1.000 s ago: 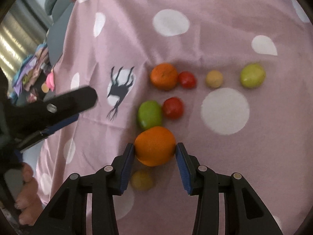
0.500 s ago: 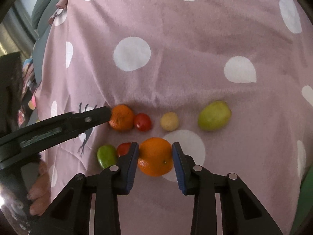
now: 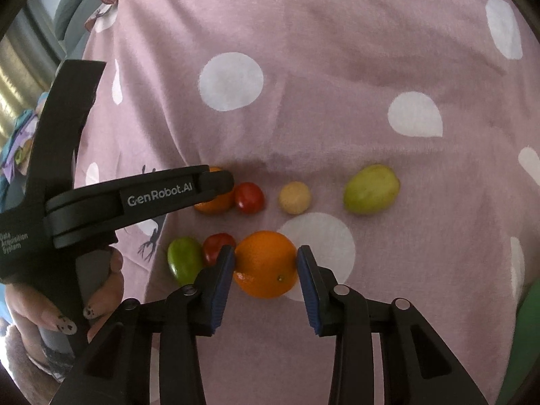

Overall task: Organize fruits
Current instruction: 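Lift the orange with the right gripper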

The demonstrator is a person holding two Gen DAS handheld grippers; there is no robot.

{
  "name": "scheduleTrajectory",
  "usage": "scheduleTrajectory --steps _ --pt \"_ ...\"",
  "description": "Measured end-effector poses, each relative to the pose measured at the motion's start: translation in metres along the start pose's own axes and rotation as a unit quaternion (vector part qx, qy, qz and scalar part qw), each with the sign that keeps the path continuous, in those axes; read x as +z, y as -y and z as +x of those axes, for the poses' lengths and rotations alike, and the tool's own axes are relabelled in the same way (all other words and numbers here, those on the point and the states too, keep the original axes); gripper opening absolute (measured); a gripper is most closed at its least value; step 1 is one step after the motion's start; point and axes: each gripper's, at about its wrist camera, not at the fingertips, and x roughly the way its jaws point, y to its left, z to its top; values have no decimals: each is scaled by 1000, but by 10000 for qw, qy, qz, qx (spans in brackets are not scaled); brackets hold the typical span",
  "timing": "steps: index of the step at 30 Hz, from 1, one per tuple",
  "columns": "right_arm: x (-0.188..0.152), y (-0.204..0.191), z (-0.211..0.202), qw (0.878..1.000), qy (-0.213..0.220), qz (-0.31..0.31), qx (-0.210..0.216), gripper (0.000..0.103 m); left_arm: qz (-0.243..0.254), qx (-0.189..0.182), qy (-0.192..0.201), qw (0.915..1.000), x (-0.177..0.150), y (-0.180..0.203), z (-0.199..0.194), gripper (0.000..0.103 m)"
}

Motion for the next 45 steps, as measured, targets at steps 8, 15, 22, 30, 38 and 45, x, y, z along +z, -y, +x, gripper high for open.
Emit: scheduleTrajectory --steps 8,15,22,30,38,45 --pt "-6 -12 14 9999 -43 -118 17 45 38 107 102 9999 -3 1 -17 48" --pt "0 1 6 9998 14 191 -45 46 243 -168 229 9993 -5 12 -33 48" --pt "5 1 2 9992 145 320 -171 46 341 164 73 9993 -7 22 -14 48" --pt "3 9 -4 9993 180 309 -136 46 324 461 272 9980 -7 34 8 39" --pt "-4 24 -28 9985 326 399 -169 46 299 242 267 9989 -8 40 4 36" --pt "-10 35 -65 9956 688 541 -346 46 428 70 589 9973 -36 55 -40 36"
